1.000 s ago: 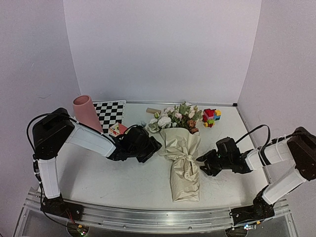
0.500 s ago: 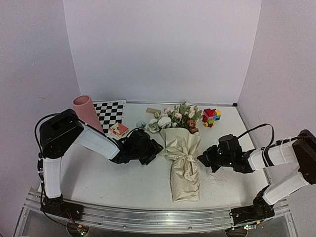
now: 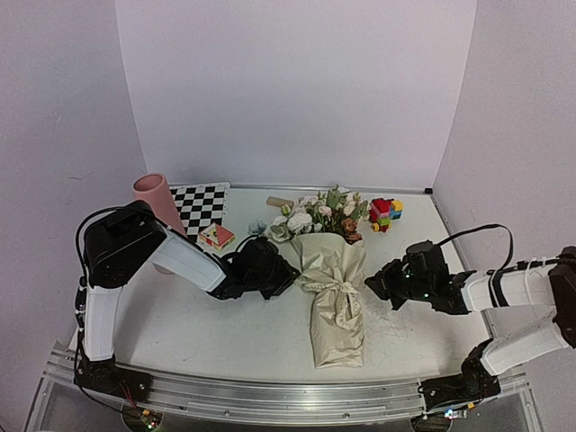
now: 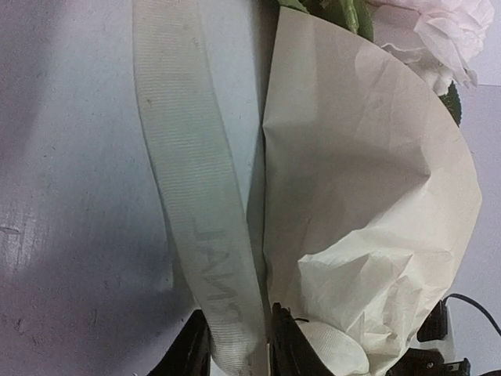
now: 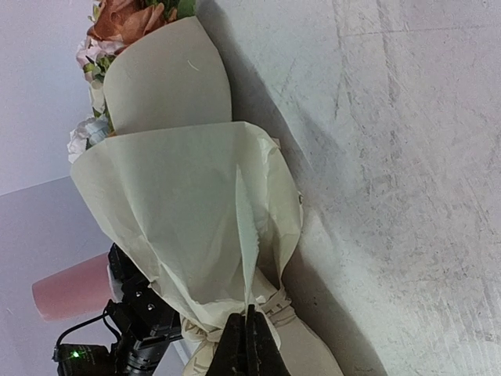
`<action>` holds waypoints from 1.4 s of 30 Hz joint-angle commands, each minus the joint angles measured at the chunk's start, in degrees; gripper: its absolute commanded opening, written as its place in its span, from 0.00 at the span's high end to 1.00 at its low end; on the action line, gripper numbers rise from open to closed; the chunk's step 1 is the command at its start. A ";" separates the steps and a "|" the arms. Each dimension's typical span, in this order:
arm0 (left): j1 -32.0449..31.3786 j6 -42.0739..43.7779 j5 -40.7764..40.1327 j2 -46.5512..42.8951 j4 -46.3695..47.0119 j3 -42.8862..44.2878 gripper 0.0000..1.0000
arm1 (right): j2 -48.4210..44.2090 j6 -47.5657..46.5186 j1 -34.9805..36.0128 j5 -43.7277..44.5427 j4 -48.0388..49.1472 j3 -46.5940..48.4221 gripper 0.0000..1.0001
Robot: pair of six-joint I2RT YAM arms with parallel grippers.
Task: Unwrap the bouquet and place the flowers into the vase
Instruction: Untie the ribbon from the wrapping paper.
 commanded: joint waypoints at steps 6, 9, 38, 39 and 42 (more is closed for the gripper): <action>0.02 7.56 -4.74 -4.73 1.72 -1.16 1.00 | -3.51 -7.56 -0.22 4.95 -9.95 3.13 1.00; 0.03 10.80 -4.79 -6.26 1.64 -1.67 1.00 | -4.83 -10.46 -0.22 6.96 -13.17 4.26 1.00; -1.55 29.16 -8.13 -18.25 -0.47 -6.08 1.00 | -9.15 -38.27 -1.51 12.09 -25.57 15.52 1.00; -1.55 29.59 -8.59 -18.79 -0.77 -6.35 1.00 | -9.60 -38.82 -1.52 12.64 -25.92 15.69 1.00; -1.55 30.81 -9.75 -19.66 -2.17 -6.62 1.00 | -10.89 -40.56 -1.51 13.87 -26.66 16.08 1.00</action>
